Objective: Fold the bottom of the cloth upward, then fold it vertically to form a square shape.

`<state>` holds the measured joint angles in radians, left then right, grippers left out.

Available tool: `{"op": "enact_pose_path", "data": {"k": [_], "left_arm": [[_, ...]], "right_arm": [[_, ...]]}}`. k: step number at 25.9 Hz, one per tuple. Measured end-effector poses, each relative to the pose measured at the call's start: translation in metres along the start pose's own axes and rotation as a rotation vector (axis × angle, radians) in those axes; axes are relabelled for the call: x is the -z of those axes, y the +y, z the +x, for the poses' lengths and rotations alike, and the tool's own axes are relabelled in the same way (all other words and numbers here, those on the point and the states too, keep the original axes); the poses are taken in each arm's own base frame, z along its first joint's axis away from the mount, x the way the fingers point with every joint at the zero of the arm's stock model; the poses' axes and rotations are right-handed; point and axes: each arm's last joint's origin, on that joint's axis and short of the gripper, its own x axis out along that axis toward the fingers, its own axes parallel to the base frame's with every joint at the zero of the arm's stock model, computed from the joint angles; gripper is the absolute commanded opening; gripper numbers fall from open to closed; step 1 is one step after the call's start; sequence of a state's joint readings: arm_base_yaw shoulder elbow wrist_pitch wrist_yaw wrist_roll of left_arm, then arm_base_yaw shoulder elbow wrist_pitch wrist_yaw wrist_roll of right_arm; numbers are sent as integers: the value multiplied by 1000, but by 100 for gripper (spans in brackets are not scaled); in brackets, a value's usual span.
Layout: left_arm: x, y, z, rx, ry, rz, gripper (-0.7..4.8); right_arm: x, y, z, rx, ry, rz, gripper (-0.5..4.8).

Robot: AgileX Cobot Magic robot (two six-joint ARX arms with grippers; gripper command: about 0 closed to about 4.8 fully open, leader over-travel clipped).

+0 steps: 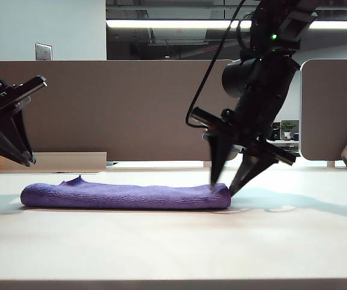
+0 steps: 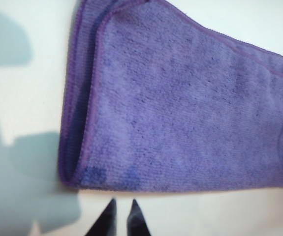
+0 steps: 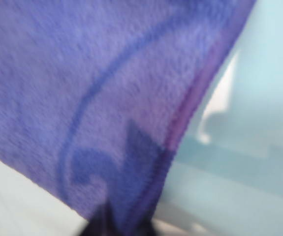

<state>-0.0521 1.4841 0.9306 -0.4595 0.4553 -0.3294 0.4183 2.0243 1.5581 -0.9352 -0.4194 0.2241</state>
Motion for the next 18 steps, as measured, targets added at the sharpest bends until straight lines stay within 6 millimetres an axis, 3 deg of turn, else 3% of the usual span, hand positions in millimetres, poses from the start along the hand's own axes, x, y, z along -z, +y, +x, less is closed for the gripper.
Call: {"op": "enact_pose_path", "data": {"k": [2,8,18], "left_arm": [[0,0,0,0,-3,1,35],[0,0,0,1,-4,2,35],[0,0,0,0,-2,1,35]], "right_arm": [[2,-1,0,4,19,-11,46],[5,-2,1,10,50,-21,8],[13,-1,3,20,129,-52,-1]]}}
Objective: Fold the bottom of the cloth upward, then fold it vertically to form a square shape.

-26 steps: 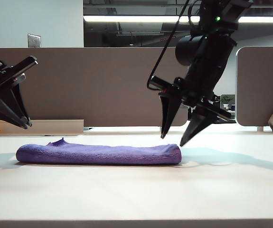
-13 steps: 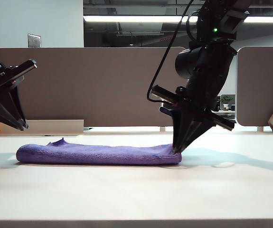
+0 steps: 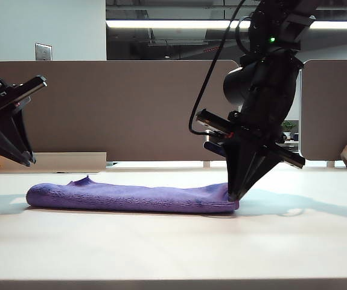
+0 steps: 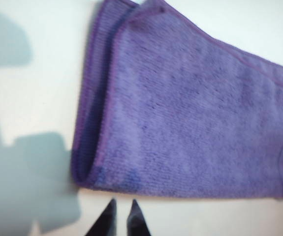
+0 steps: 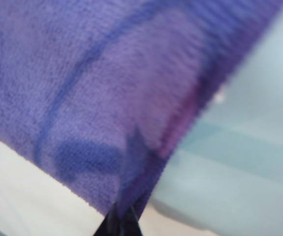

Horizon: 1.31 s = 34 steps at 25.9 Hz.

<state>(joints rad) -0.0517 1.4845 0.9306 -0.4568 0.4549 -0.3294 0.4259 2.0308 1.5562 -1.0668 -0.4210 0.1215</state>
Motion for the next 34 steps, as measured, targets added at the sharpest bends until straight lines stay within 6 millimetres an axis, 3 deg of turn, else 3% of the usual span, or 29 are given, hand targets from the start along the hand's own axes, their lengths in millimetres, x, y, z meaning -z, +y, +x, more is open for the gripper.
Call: {"op": "enact_pose_path", "data": {"k": [8,14,19,24,27,34], "left_arm": [[1,-2,0,66,21,26,34],[11,0,-3,48,114,50,34],[16,-14,-32,72,47,118,25],[29,-27,-65,88,1,172,25],[34,-32,-74,94,-7,196,25],[48,-41,-86,104,10,225,25]], "right_arm": [[14,21,9,16,116,-64,-1],[31,19,19,80,224,-75,-1],[61,22,37,80,324,-118,-1],[71,33,35,91,285,-165,-1],[73,40,30,84,257,-176,-1],[87,80,49,69,271,-296,-1]]}}
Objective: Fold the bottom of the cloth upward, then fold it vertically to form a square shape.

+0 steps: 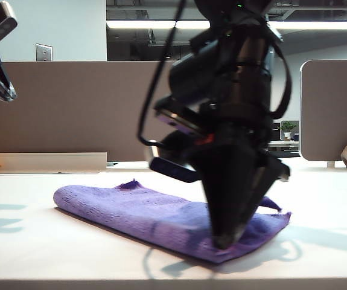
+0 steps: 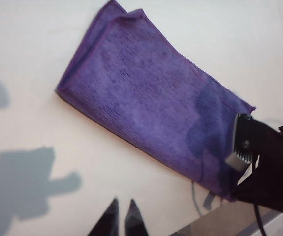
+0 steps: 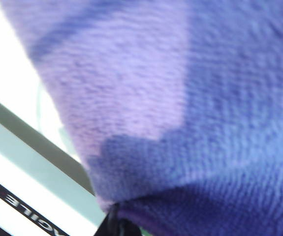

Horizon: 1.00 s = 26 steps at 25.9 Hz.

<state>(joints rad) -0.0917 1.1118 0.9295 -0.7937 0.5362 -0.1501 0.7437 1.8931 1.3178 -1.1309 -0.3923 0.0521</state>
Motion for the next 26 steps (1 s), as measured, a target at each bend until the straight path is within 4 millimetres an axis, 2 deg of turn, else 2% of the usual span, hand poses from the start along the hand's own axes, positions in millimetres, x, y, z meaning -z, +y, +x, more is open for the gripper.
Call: {"op": "enact_pose_path", "data": {"k": [4,10,16,17,18,23,26], "left_arm": [[1,0,-1,-3,8,-6,25],[7,-2,-5,-6,31,-11,25],[9,-2,-6,-7,33,-22,25],[9,-2,-7,-7,31,-23,25],[9,-2,-7,-6,30,-23,25],[10,-3,-8,-8,39,-32,25],[11,-3,-8,-9,44,-35,25]], "right_arm": [[-6,9,3,-18,-51,-17,-1],[-20,14,1,-148,-180,21,-1],[-30,29,16,-223,-193,0,3],[-31,32,17,-230,-196,-10,20],[-31,36,18,-236,-199,-19,64],[-37,40,20,-263,-240,-16,71],[-37,41,20,-296,-234,-18,130]]}}
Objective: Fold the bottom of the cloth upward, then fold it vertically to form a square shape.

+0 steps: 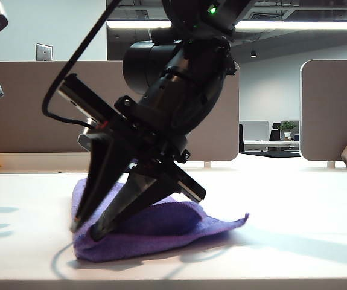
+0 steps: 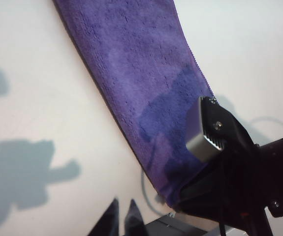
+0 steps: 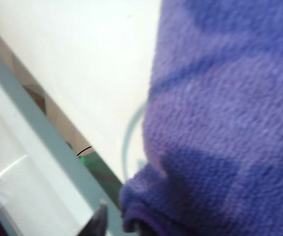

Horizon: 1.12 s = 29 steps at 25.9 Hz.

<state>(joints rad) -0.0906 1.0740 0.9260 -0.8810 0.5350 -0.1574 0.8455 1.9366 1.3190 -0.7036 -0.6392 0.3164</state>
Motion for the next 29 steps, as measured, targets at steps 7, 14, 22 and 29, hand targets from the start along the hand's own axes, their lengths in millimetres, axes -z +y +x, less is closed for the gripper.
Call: {"op": "enact_pose_path", "data": {"k": [7,14,22,29], "left_arm": [[2,-2,-3,1,-7,4,25],[7,-8,-15,9,-56,14,25],[8,-7,-14,11,-44,-11,25],[13,-5,-8,78,-10,-49,26]], "right_arm": [[2,7,-9,-15,-19,-9,164],[11,13,-23,35,-14,-8,196],[25,16,-42,176,-3,-47,203],[19,-9,-73,288,-107,5,203]]}}
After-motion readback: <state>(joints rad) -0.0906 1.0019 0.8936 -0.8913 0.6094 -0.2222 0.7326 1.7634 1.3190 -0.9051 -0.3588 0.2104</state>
